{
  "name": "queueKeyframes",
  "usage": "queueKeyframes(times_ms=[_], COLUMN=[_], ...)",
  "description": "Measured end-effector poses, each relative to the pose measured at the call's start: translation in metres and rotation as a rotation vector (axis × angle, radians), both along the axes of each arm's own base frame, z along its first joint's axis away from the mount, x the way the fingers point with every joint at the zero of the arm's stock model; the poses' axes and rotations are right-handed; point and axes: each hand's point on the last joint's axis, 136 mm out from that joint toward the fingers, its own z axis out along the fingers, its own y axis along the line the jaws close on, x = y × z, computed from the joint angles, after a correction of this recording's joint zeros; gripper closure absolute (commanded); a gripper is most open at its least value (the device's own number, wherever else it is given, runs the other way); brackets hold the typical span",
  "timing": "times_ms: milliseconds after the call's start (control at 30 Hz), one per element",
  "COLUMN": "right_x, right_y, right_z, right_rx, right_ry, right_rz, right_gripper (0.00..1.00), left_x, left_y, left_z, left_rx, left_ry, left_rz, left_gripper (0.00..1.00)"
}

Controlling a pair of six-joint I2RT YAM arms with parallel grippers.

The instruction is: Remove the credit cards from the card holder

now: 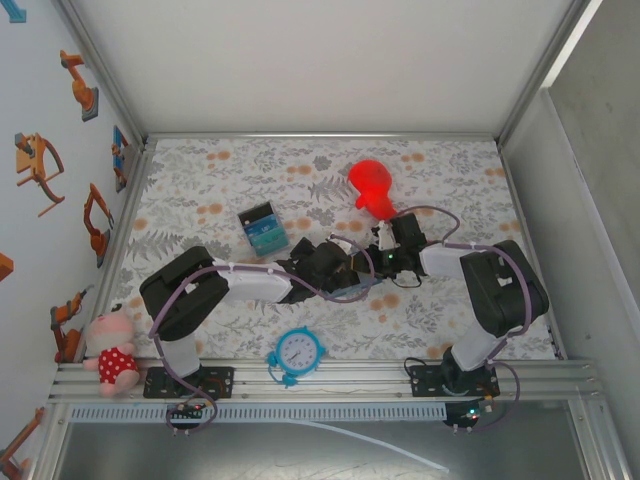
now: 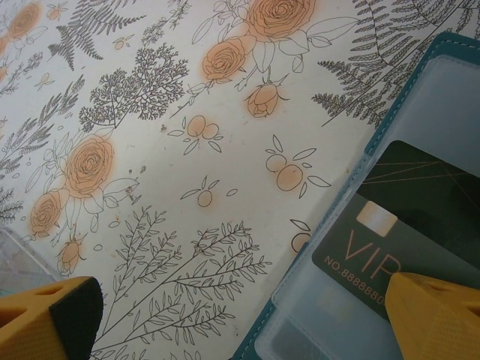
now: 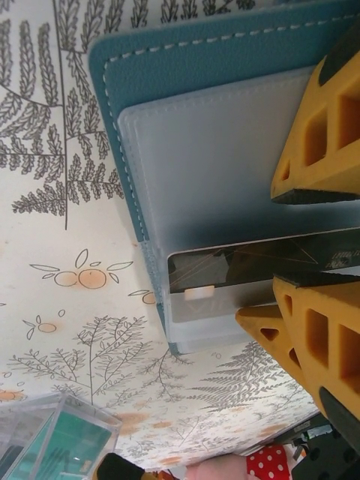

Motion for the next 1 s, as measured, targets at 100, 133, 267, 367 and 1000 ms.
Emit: queueKeyframes(times_ms=[100,133,267,367,1000], right_x=[-0.001,-0.002,-0.003,-0.003,-0.001], right_y=[0.001,0.002,0.004,0.006,0.016], right_z=[0.0,0.0,0.001,0.003,0.006], right_rx=[0.018,0.024,0.047,0.064,0.14], right_ry=[-0.005,-0.001,-0.003,-0.004,0.002], right_rz=[-0.002,-0.003,-0.001,0.004,0.017], right_gripper=[0.75,0.75,0.78,0.79,0.99], left_x=[0.0,0.0,0.0,0.0,0.0], left_y=[0.0,0.0,0.001,0.001,0.004], left_z=[0.0,0.0,-0.001,-0.001,-0.001], left_rx=[-0.001,-0.001,-0.002,-0.002,0.004], left_ry=[0.001,0.002,0.004,0.006,0.003], left_rz=[0.002,0.003,0.005,0.008,0.02], left_gripper=[0.03,0.03,0.03,0.03,0.03])
